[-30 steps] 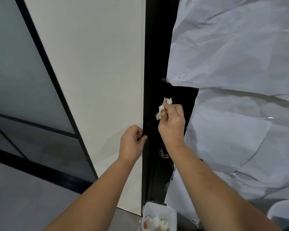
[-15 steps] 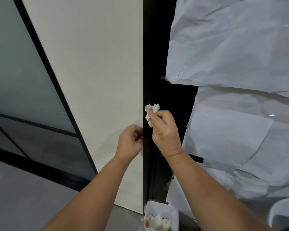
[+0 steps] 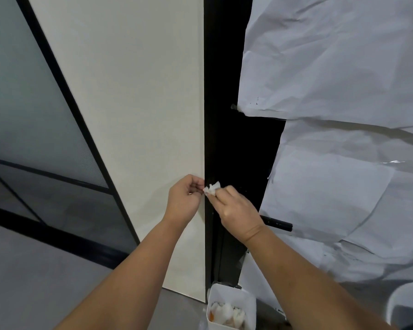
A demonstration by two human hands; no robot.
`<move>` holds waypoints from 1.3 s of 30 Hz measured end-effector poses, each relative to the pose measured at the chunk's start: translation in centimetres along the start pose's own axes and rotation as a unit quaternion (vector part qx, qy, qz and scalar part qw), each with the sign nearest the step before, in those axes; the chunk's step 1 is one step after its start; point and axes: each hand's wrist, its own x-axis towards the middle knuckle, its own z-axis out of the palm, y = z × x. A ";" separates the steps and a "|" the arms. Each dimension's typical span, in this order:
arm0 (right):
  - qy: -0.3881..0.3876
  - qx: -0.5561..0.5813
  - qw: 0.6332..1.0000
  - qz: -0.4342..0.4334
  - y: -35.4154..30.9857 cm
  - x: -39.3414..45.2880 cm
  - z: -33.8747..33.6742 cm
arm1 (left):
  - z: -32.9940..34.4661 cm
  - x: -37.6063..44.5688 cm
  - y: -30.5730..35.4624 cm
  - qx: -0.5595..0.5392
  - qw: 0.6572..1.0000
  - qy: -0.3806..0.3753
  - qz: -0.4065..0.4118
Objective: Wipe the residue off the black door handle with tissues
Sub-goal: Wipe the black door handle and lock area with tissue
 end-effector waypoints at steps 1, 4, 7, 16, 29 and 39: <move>-0.026 -0.006 1.000 0.000 -0.3 -0.4 0.4 | 0.0 0.0 0.0 -0.001 1.000 0.001 0.000; -0.092 -0.015 0.996 0.014 -1.4 -0.8 0.9 | 0.1 -0.3 0.3 0.006 1.000 0.003 0.006; -0.151 -0.023 0.988 0.021 -2.3 -0.4 0.7 | 0.3 -0.6 0.5 0.031 0.999 0.015 0.017; -0.156 0.270 0.884 0.347 -5.7 -4.5 2.6 | 1.2 0.0 0.6 0.146 0.987 0.064 0.026; 0.190 0.613 0.244 0.727 -6.5 2.6 1.6 | 0.8 1.1 0.2 0.146 0.988 0.047 0.034; 0.189 0.618 0.256 0.719 -6.8 1.9 1.3 | 0.6 1.0 0.3 0.138 0.989 0.044 0.036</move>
